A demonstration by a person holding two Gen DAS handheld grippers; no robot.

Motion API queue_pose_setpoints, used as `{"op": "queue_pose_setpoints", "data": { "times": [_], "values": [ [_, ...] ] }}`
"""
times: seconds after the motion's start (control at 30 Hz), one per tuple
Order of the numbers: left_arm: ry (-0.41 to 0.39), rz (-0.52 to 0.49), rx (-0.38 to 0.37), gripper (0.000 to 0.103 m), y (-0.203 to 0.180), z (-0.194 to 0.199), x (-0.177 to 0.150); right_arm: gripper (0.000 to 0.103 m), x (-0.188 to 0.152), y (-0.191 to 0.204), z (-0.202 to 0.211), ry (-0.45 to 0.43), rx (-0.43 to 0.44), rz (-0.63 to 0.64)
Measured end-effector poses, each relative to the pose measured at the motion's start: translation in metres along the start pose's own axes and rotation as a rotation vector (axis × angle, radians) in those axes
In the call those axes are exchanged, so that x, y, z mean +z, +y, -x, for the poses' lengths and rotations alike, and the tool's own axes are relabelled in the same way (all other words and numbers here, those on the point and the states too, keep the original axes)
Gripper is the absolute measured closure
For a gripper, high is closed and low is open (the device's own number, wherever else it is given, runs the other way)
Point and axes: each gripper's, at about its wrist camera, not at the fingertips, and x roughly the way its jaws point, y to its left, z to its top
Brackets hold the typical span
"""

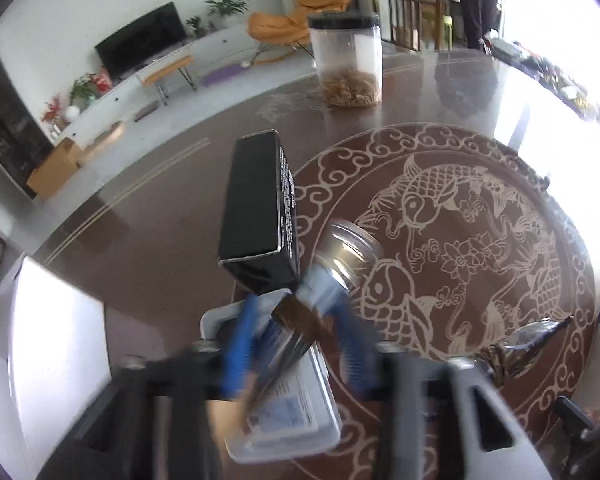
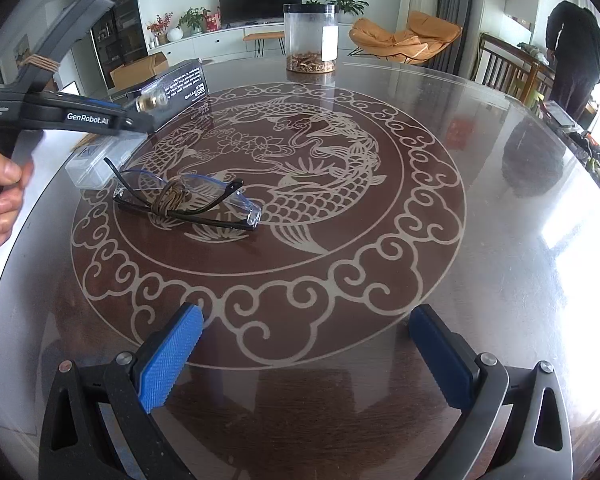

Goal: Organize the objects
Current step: 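Grasp the gold cosmetic tube with the left gripper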

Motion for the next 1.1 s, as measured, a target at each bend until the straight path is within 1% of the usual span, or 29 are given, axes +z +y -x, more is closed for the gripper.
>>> {"op": "queue_pose_setpoints", "data": {
  "times": [0.1,0.2,0.33,0.43,0.47,0.5,0.53,0.57,0.63,0.73,0.77,0.8,0.87,0.9,0.93,0.97,1.1],
  "values": [
    [0.024,0.068,0.002,0.079,0.0,0.015,-0.018,0.0,0.0,0.0,0.0,0.0,0.0,0.0],
    [0.043,0.095,0.019,0.079,-0.007,0.039,-0.053,0.0,0.0,0.0,0.0,0.0,0.0,0.0],
    [0.097,0.194,-0.045,0.077,-0.007,0.067,-0.101,0.0,0.001,0.0,0.0,0.0,0.0,0.0],
    [0.092,0.242,-0.083,0.076,-0.002,0.08,-0.125,0.0,0.001,0.0,0.0,0.0,0.0,0.0],
    [0.086,0.247,-0.087,0.07,-0.001,0.083,-0.13,0.0,0.001,0.0,0.0,0.0,0.0,0.0],
    [0.08,0.247,-0.087,0.053,-0.001,0.084,-0.135,0.0,0.001,0.0,0.0,0.0,0.0,0.0],
    [0.08,0.243,-0.074,0.043,-0.001,0.084,-0.139,0.0,0.001,0.0,0.0,0.0,0.0,0.0],
    [0.079,0.234,-0.059,0.03,-0.003,0.082,-0.141,0.0,0.001,0.0,0.0,0.0,0.0,0.0],
    [0.079,0.2,-0.047,0.029,-0.007,0.08,-0.145,0.0,0.001,0.0,0.0,0.0,0.0,0.0],
    [0.103,0.155,-0.029,0.029,-0.017,0.069,-0.151,0.0,0.001,0.0,0.0,0.0,0.0,0.0],
    [0.107,0.15,-0.018,0.027,-0.018,0.067,-0.153,0.0,0.001,0.0,0.0,0.0,0.001,0.0],
    [0.09,0.166,-0.01,0.021,-0.016,0.069,-0.157,0.0,0.001,0.0,0.0,0.0,0.0,0.0],
    [0.092,0.203,-0.007,0.011,-0.01,0.068,-0.163,0.0,0.001,0.0,0.0,0.0,0.0,0.0],
    [0.092,0.23,-0.014,0.005,-0.006,0.067,-0.166,0.0,0.001,0.0,0.0,0.0,0.0,0.0],
    [0.094,0.268,-0.028,0.002,0.0,0.065,-0.169,0.0,0.001,0.0,0.0,0.0,0.0,0.0],
    [0.088,0.285,-0.024,0.0,0.003,0.065,-0.172,0.0,0.001,0.0,0.0,0.0,0.0,0.0],
    [0.041,0.29,-0.014,0.0,0.005,0.069,-0.178,0.0,0.001,0.0,0.0,0.0,0.0,0.0]
  ]
}}
